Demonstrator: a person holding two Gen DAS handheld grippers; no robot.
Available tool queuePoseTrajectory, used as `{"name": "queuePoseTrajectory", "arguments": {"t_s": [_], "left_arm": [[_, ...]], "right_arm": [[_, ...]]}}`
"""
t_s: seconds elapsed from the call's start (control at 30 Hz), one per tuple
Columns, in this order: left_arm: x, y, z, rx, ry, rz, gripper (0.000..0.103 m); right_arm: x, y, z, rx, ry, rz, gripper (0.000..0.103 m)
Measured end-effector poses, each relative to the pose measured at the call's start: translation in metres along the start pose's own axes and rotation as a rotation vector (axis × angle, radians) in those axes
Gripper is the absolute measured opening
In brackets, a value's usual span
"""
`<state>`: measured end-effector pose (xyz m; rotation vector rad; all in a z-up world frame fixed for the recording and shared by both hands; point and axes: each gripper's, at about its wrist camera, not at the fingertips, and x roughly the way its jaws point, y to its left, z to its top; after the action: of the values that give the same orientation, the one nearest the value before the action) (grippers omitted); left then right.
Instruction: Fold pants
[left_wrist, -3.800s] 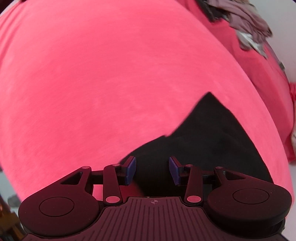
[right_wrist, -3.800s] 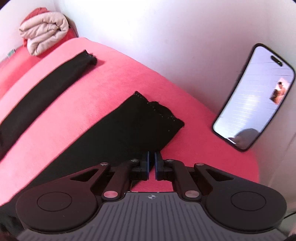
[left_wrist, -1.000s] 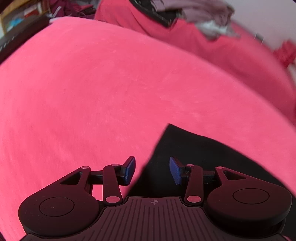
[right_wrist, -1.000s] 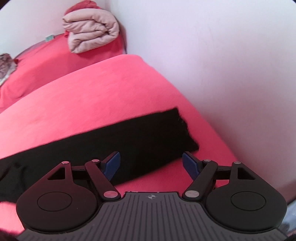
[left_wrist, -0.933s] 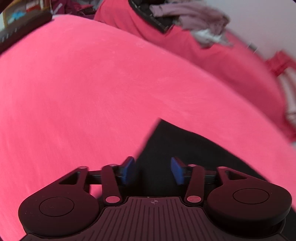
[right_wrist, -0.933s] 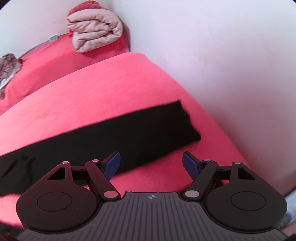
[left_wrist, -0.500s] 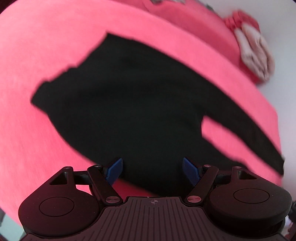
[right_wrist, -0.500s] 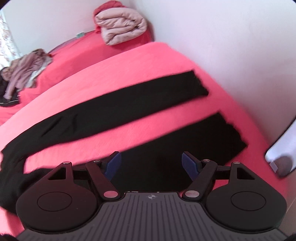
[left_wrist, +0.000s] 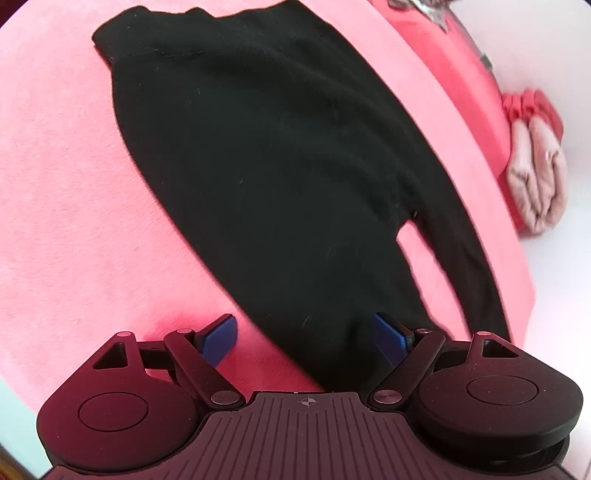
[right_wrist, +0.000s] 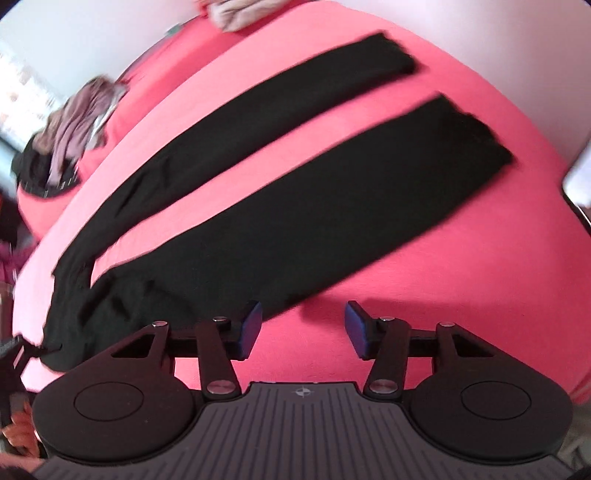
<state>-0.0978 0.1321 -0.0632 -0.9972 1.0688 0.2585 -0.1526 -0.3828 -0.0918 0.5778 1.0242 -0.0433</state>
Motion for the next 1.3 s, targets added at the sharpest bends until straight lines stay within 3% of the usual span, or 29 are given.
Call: {"name": "queuePoseTrajectory", "arguments": {"t_s": [0.23,0.4,0.5,0.57,0.6,0.63,0.7,0.87,1.03,1.2,1.3], "left_arm": [[0.005,-0.003,0.01,-0.044,-0.016,0.008,0.103],[-0.011,0.001,0.005,-0.046,-0.049,0.053,0.103],[-0.017,0.002,0.003,-0.07,-0.078,0.06,0.092],[-0.018,0.003,0.003,-0.081,-0.091,0.051,0.088],[-0.018,0.001,0.003,-0.071,-0.097,0.043,0.087],[-0.019,0.0,0.004,-0.05,-0.093,0.045,0.087],[-0.022,0.002,0.005,-0.021,-0.079,0.045,0.087],[-0.016,0.017,0.004,-0.069,-0.011,0.011,0.103],[-0.006,0.021,0.014,-0.122,-0.001,-0.035,0.103],[-0.009,0.011,0.021,-0.049,-0.025,-0.017,0.076],[-0.016,0.005,0.02,-0.024,-0.041,-0.012,0.075]], "right_arm": [[0.004,-0.028,0.02,0.123,-0.049,0.015,0.053],[0.018,-0.03,0.03,0.114,-0.032,0.063,0.053],[0.024,-0.031,0.036,0.113,-0.023,0.09,0.052],[0.028,-0.03,0.04,0.103,-0.021,0.074,0.034],[0.03,-0.03,0.042,0.097,-0.022,0.05,0.018],[0.03,-0.032,0.042,0.108,-0.026,0.048,0.016],[0.029,-0.034,0.039,0.159,-0.035,0.049,0.015],[0.026,-0.033,0.029,0.193,-0.041,0.037,0.019],[0.031,-0.035,0.034,0.218,-0.048,0.041,0.018],[0.034,-0.034,0.039,0.228,-0.037,0.039,0.013],[0.029,-0.031,0.037,0.193,-0.04,0.032,0.009]]}}
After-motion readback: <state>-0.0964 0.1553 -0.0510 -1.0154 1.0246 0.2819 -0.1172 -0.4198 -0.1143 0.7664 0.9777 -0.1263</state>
